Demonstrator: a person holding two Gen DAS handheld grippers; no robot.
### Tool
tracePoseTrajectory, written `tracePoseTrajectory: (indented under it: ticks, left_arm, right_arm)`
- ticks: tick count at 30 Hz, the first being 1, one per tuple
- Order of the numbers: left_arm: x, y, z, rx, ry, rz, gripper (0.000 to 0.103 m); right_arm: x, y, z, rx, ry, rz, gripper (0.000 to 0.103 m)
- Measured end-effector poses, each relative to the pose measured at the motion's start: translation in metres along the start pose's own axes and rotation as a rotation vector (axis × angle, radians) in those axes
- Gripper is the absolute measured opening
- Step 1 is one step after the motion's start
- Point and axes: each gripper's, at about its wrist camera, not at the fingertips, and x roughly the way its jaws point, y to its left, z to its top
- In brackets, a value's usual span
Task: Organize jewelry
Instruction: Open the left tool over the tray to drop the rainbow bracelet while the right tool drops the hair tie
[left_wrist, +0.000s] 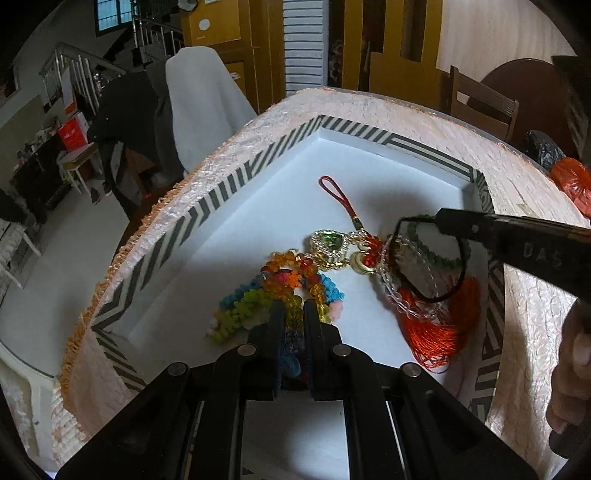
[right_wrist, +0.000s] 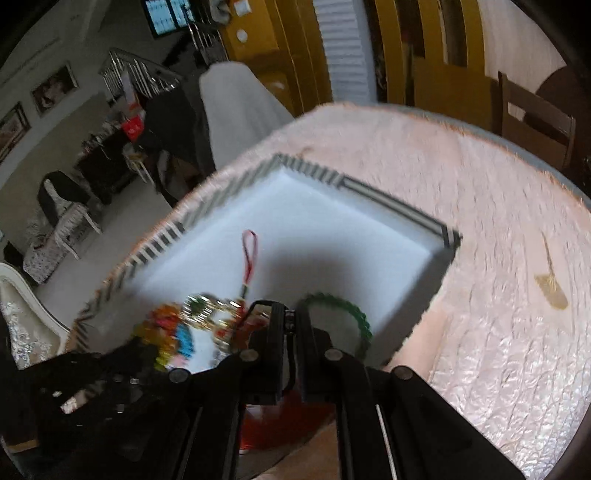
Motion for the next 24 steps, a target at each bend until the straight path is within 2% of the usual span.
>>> tracePoseTrajectory:
  ticks: [2,4,6,8,11,13,14,16,18,19,21,24]
  left_arm:
    - [0.0,-0.001,0.0,0.002,0.003,-0.002,0.034]
    - [0.002,-0.001,0.0,-0.003,0.011,-0.001,0.047]
    - [0.001,-0.001,0.0,-0.008,0.013,0.007,0.055]
    - [0.0,0.001,0.0,-0.019,0.015,0.003,0.061]
    - [-0.005,0.004,0.001,-0.03,0.016,-0.012,0.071]
    - [-0.013,0.005,0.0,-0.031,0.016,-0.037,0.085]
    - [-0.018,0.005,-0.001,-0.028,0.011,-0.049,0.088]
    - [-0.03,0.003,-0.005,-0.006,0.0,-0.04,0.102]
    - [-0.045,0.003,-0.011,0.015,-0.023,-0.022,0.103]
    - [-0.056,0.002,-0.016,0.039,-0.045,0.009,0.103]
    - [-0.074,-0.001,-0.024,0.069,-0.084,0.048,0.103]
    - [-0.102,-0.001,-0.037,0.091,-0.146,0.041,0.103]
  right_arm:
    - [0.004,-0.002,-0.002,-0.008,0.012,-0.002,0.006]
    - [0.004,-0.001,-0.003,-0.017,0.012,-0.019,0.013]
    - [0.002,-0.002,-0.004,-0.014,0.008,-0.003,0.03]
    - [-0.004,-0.002,-0.005,-0.015,-0.009,-0.004,0.039]
    - [-0.016,-0.005,-0.004,-0.003,-0.039,-0.009,0.042]
    - [-0.027,-0.009,-0.006,0.014,-0.054,-0.017,0.042]
    - [-0.032,-0.009,-0.007,0.018,-0.058,-0.023,0.042]
    - [-0.046,-0.011,-0.012,0.024,-0.061,-0.033,0.045]
    - [-0.062,-0.012,-0.021,0.026,-0.047,-0.046,0.062]
    - [-0.069,-0.012,-0.026,0.024,-0.036,-0.064,0.066]
    - [-0.085,-0.009,-0.042,0.0,-0.016,-0.092,0.069]
    - [-0.11,-0.003,-0.065,-0.044,0.01,-0.087,0.069]
